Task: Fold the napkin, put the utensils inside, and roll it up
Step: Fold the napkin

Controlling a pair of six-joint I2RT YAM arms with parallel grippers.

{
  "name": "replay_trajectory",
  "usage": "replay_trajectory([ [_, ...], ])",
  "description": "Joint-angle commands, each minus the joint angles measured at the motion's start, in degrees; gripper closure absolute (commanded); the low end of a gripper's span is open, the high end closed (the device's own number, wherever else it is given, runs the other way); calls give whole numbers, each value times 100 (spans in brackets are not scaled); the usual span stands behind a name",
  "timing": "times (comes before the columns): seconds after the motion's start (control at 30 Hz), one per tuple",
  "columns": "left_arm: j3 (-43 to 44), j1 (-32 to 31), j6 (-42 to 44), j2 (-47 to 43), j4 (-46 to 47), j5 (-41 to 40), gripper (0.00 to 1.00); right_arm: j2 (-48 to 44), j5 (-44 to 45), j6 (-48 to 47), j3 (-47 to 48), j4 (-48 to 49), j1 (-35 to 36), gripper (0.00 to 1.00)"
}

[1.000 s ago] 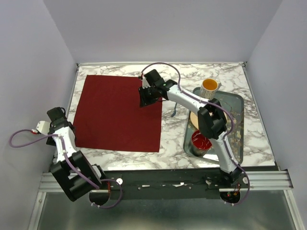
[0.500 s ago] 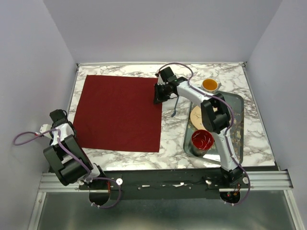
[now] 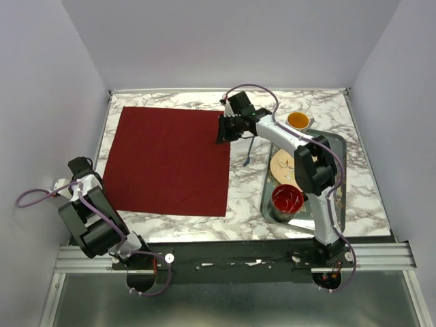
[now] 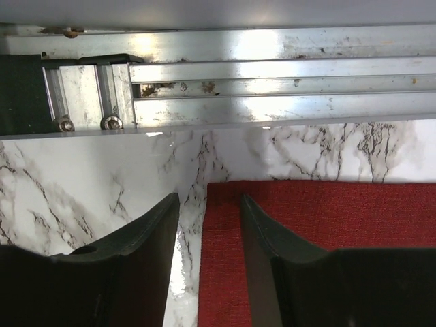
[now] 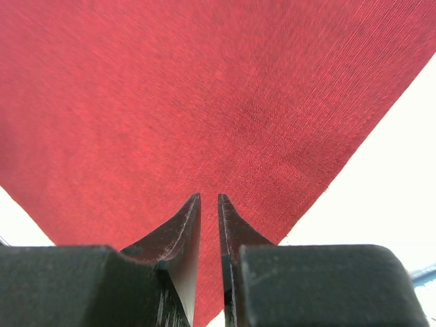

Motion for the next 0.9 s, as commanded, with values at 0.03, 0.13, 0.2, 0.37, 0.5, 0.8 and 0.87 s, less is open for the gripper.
replay_trajectory([
  [0.03,64,82,-103,371,94,-135,53,-551,150,-120,-276,350,10,76],
  [0.13,90,117,-24,512,208,-30,57,-683,167,-155,-382,456,10,76],
  [0.2,99,126,55,529,323,-3,60,-736,159,-173,-417,491,10,76],
  [0.37,-58,117,29,381,402,23,100,-859,158,-226,-593,596,18,76],
  [0.5,-121,-58,187,-285,289,-3,100,-1017,98,-156,-960,614,19,76],
  [0.8,-147,-629,284,-2280,-117,67,100,-1623,-272,275,-1973,921,19,76],
  [0.87,-25,-1058,363,-2397,41,50,100,-1676,-228,284,-2043,922,19,76],
])
